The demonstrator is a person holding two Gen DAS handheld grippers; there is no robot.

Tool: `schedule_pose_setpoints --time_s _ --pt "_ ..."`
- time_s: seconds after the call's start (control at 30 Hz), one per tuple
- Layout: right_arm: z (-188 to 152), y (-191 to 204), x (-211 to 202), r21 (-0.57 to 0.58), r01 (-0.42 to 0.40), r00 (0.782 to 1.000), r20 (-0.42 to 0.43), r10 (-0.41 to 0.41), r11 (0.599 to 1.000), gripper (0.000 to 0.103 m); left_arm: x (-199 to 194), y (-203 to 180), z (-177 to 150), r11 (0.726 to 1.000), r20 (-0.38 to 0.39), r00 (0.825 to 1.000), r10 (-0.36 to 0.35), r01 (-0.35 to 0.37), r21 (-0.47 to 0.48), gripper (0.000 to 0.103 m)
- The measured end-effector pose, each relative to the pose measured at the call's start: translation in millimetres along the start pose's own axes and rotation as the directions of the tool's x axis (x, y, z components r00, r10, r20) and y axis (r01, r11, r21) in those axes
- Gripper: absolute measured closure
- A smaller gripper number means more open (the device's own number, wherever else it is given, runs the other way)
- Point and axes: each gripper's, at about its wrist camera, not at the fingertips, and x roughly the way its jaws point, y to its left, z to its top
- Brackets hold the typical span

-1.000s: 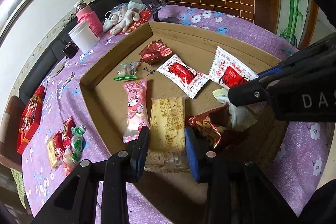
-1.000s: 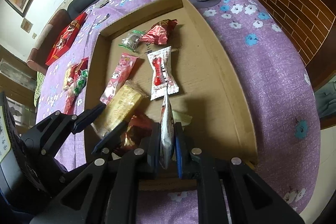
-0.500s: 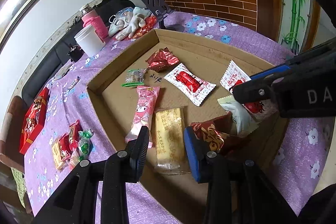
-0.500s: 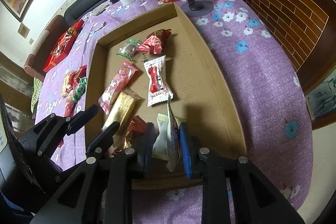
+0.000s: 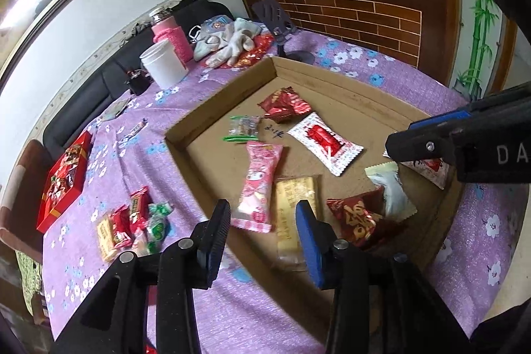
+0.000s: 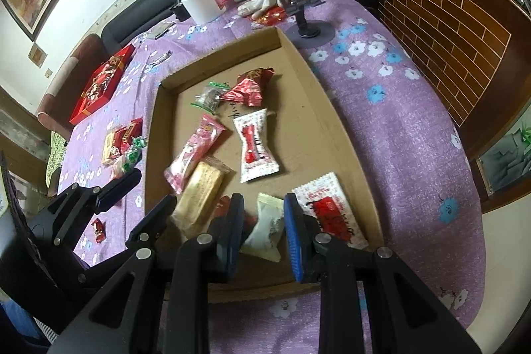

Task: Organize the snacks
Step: 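Move the left gripper toward the small red candy while the right withdraws from the tray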

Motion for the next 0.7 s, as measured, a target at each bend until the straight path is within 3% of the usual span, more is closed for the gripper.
schedule_pose_setpoints --time_s 0.3,0.7 --pt "0.9 31.4 7.7 -0.057 -0.032 0.999 -0.013 0.031 0.998 0.075 -10.7 27.6 -12.3 0.997 0.001 0.999 0.043 -0.042 -0.057 0.06" --pt "-0.4 93.4 28.5 -0.162 -0.098 0.994 -0.06 0.09 0.982 0.074 -16.8 76.2 -52.4 0.979 -0.063 0.992 0.108 -0.117 -0.166 0.06"
